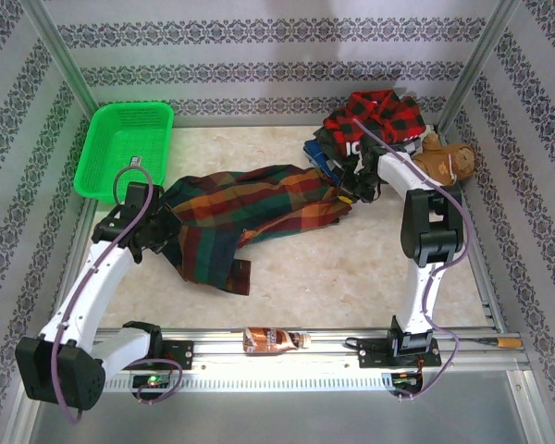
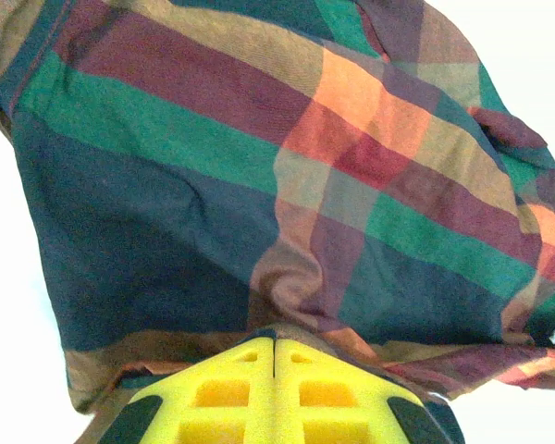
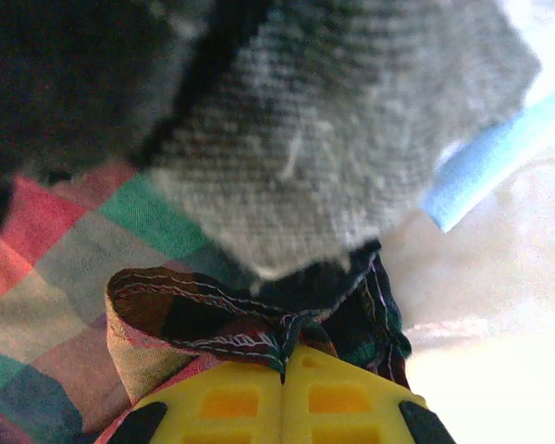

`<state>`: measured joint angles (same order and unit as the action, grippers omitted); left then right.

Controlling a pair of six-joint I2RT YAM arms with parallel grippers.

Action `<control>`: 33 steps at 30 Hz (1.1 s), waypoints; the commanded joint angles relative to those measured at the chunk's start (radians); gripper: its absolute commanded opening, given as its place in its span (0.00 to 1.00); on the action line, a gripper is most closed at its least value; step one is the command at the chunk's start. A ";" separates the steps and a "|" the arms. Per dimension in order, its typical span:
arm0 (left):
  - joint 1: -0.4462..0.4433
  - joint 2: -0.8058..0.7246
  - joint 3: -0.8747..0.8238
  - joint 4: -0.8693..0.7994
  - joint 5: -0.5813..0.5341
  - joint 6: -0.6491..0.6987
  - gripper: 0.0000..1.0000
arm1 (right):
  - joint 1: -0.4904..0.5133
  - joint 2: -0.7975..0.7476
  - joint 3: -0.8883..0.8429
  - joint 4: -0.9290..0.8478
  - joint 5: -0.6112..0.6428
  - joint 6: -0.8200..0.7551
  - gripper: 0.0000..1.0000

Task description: Fold and stack the long sleeve shirts

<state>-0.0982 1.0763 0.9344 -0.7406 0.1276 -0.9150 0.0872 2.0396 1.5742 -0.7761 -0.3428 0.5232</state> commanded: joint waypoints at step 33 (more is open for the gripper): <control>0.166 0.191 -0.035 0.264 -0.050 0.007 0.00 | 0.063 -0.358 -0.294 0.121 -0.099 -0.121 0.56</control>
<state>0.0547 1.2575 0.8616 -0.5171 0.0971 -0.8864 0.0986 1.6695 1.3289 -0.6468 -0.4118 0.4698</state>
